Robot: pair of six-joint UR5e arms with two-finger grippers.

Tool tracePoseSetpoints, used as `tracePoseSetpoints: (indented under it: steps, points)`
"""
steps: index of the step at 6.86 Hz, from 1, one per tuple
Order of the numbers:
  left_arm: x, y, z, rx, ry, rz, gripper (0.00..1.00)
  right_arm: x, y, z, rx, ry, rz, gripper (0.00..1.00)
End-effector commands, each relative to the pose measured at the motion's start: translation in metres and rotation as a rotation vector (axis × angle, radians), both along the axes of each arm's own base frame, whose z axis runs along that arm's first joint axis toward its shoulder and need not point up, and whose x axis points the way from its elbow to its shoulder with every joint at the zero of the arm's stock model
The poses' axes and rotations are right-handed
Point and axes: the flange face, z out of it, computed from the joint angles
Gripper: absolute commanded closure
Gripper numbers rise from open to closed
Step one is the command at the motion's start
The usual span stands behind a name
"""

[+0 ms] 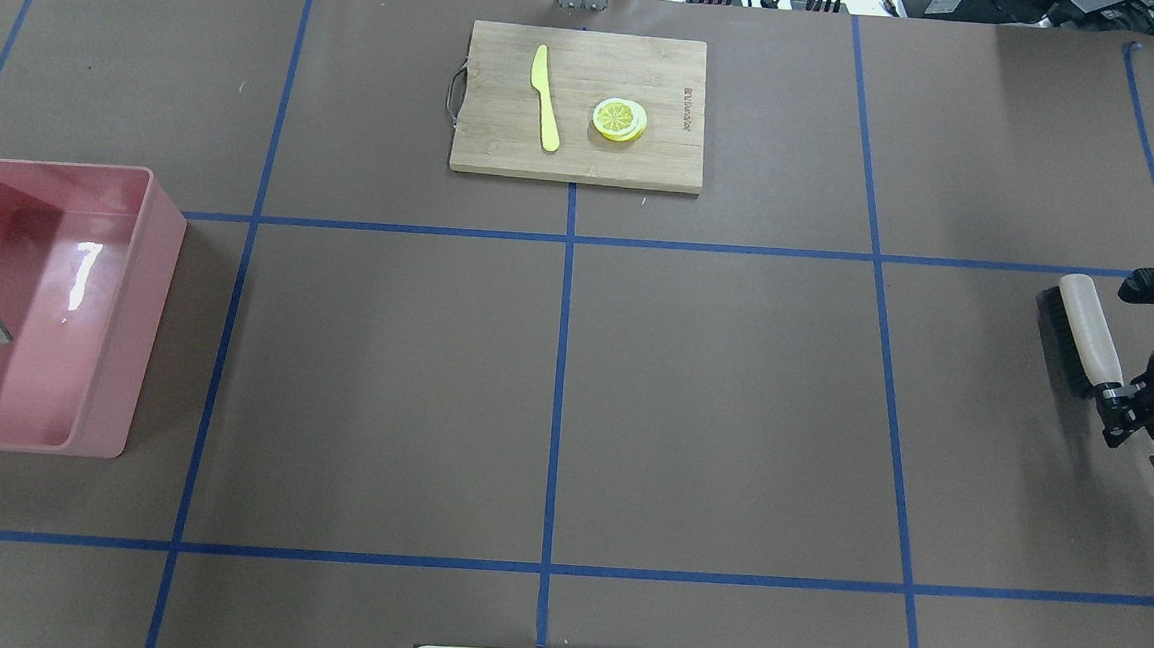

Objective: Sweep and dump trash into bin
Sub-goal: 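Tilt the dustpan over the pink bin with the left gripper to dump the items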

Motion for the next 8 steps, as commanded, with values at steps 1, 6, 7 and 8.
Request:
tracePoseSetpoints:
  steps: [1, 6, 7, 8]
  points:
    - [-0.005, -0.020, -0.002, -0.023, -0.102, 0.040, 0.96, -0.004, -0.005, 0.003, -0.016, 0.002, 0.010, 0.34]
    - [0.019, -0.034, -0.020, -0.120, -0.306, 0.161, 0.96, 0.031, -0.030, -0.035, 0.146, -0.114, 0.098, 0.00]
    - [0.018, -0.037, -0.024, -0.094, -0.307, 0.206, 0.95, 0.064, -0.059, -0.069, 0.209, -0.138, 0.181, 0.00]
    - [0.016, -0.035, -0.036, -0.053, -0.297, 0.229, 0.95, 0.107, -0.069, -0.079, 0.242, -0.139, 0.263, 0.00]
